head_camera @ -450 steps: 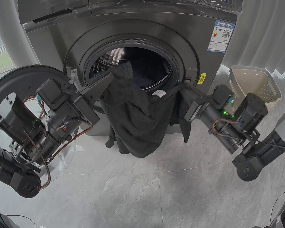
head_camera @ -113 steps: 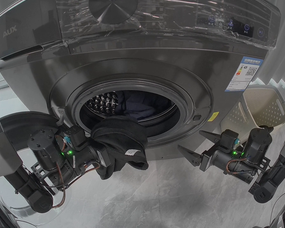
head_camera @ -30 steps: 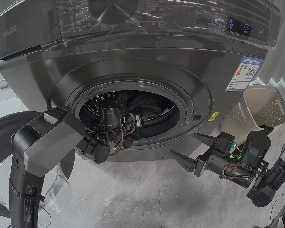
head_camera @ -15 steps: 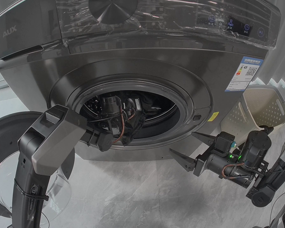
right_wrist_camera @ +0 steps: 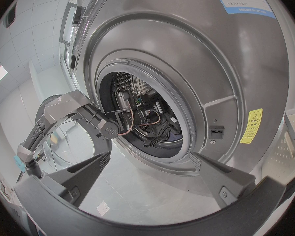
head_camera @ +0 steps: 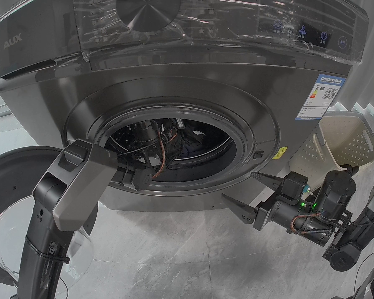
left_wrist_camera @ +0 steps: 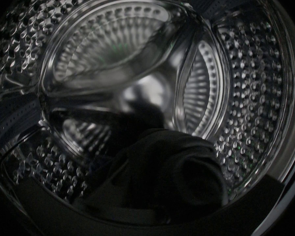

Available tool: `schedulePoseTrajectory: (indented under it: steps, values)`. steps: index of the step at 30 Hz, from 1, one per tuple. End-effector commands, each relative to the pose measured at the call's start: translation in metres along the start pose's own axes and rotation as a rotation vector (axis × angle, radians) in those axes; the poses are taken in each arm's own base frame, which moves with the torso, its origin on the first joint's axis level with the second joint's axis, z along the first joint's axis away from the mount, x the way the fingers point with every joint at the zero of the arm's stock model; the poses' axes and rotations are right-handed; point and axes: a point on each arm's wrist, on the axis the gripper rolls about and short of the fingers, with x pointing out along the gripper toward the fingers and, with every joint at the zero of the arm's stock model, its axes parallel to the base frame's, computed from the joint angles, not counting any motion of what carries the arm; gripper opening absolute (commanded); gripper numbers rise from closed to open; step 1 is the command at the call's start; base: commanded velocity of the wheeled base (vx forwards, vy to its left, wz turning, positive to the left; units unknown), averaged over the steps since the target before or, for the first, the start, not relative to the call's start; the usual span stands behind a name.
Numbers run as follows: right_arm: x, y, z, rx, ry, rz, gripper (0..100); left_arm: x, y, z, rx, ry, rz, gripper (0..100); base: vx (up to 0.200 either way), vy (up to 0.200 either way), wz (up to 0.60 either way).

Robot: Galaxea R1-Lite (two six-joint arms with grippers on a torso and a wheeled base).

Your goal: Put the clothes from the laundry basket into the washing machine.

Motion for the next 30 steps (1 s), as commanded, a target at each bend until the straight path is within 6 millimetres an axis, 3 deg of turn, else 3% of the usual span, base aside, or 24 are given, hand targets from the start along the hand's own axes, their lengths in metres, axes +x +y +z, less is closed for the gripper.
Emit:
schedulePoseTrajectory:
  steps: [1, 6, 12, 15, 16, 20, 24, 28, 30]
  values:
    - [0.0, 0.0, 0.001, 0.0, -0.002, 0.001, 100, -0.022, 0.001, -0.013, 0.035, 0.156, 0.023, 100, 0.0, 0.0, 0.0]
    - [0.0, 0.0, -0.001, 0.0, 0.002, 0.001, 100, -0.053, -0.002, -0.016, 0.074, 0.334, 0.019, 100, 0.0, 0.0, 0.0]
    - [0.001, 0.006, -0.001, 0.002, 0.003, 0.019, 100, -0.059, -0.003, -0.023, 0.083, 0.414, -0.013, 100, 0.0, 0.0, 0.0]
    - [0.001, 0.006, -0.001, 0.002, 0.003, 0.019, 100, -0.061, 0.0, -0.039, 0.094, 0.446, -0.013, 100, 0.0, 0.0, 0.0]
    - [0.001, 0.006, -0.001, 0.002, 0.003, 0.021, 100, -0.061, 0.001, -0.043, 0.097, 0.456, -0.013, 0, 0.0, 0.0, 0.0]
    - [0.001, 0.006, -0.001, 0.002, 0.003, 0.021, 100, -0.06, 0.004, -0.06, 0.1, 0.479, -0.021, 0, 0.0, 0.0, 0.0]
    - [0.002, 0.006, 0.0, 0.001, -0.003, 0.021, 100, -0.047, 0.004, -0.061, 0.089, 0.435, -0.021, 0, 0.0, 0.0, 0.0]
    - [0.002, 0.006, 0.001, 0.001, -0.006, 0.021, 100, -0.026, -0.002, -0.051, 0.054, 0.322, -0.017, 0, 0.0, 0.0, 0.0]
    - [0.002, 0.006, 0.001, 0.001, -0.006, 0.021, 100, -0.013, -0.009, -0.031, -0.004, 0.19, -0.017, 0, 0.0, 0.0, 0.0]
